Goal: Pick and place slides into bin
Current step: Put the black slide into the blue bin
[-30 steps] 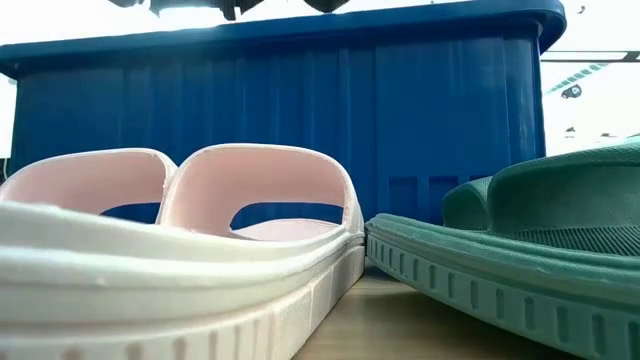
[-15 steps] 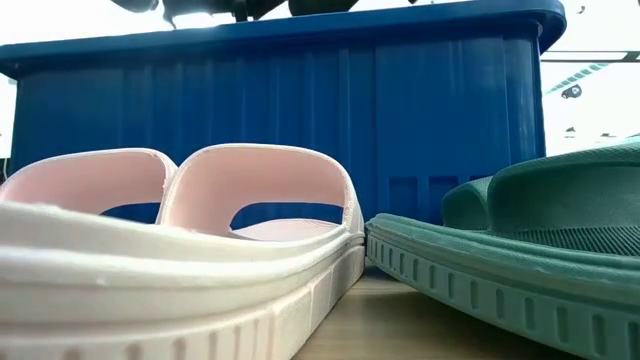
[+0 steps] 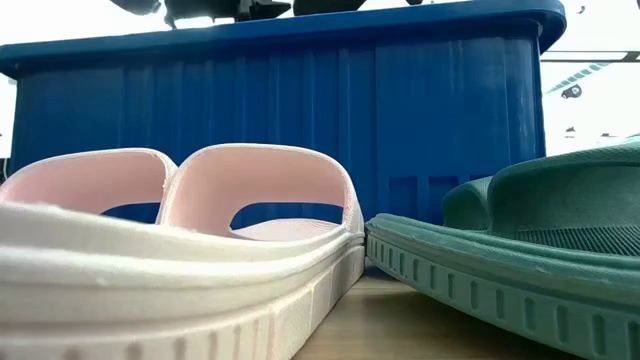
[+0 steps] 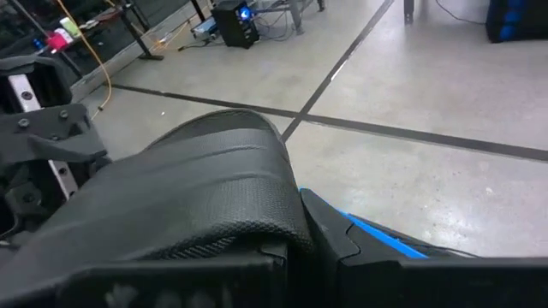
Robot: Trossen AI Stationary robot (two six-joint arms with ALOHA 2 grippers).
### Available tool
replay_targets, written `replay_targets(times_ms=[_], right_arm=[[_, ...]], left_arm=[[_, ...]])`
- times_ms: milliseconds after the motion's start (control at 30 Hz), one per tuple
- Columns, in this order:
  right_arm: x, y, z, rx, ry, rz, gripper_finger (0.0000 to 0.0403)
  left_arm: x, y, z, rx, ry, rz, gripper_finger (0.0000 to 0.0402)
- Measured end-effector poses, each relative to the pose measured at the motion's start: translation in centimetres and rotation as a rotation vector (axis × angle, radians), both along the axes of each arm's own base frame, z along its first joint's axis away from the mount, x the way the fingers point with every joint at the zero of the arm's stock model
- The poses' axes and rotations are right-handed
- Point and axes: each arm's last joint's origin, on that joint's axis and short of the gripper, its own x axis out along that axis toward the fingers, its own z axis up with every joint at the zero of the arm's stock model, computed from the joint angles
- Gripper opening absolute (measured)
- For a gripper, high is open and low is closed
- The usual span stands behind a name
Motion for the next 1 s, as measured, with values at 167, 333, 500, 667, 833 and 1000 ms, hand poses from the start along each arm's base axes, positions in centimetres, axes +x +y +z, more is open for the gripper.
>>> replay_targets(times_ms=[167,333,500,667,833,1000], right_arm=[[0.3,0.1,0.0,0.014,-0.014,0.023,0.0008],[0.4,0.1,-0.1,0.022,-0.016,0.043,0.0008],[0.4,0.1,-0.2,0.029,-0.017,0.058,0.0008],[0.5,0.2,-0.2,0.035,-0.016,0.071,0.0008],[0.6,0.3,-0.2,0.048,-0.029,0.095,0.0008],[0.6,0.2,0.0,0.039,-0.042,0.095,0.0008]], left_arm=[[0.0,0.0,-0.2,0.003,0.004,0.009,0.0214],[0.5,0.1,-0.3,0.0,0.005,0.003,0.0214],[1.4,0.3,-0.7,-0.006,0.011,-0.002,0.0214],[2.4,0.7,-1.1,-0.02,0.016,0.015,0.0211],[2.5,0.8,-0.6,0.009,-0.047,0.047,0.0176],[2.5,0.7,-0.5,0.01,-0.049,0.045,0.0104]])
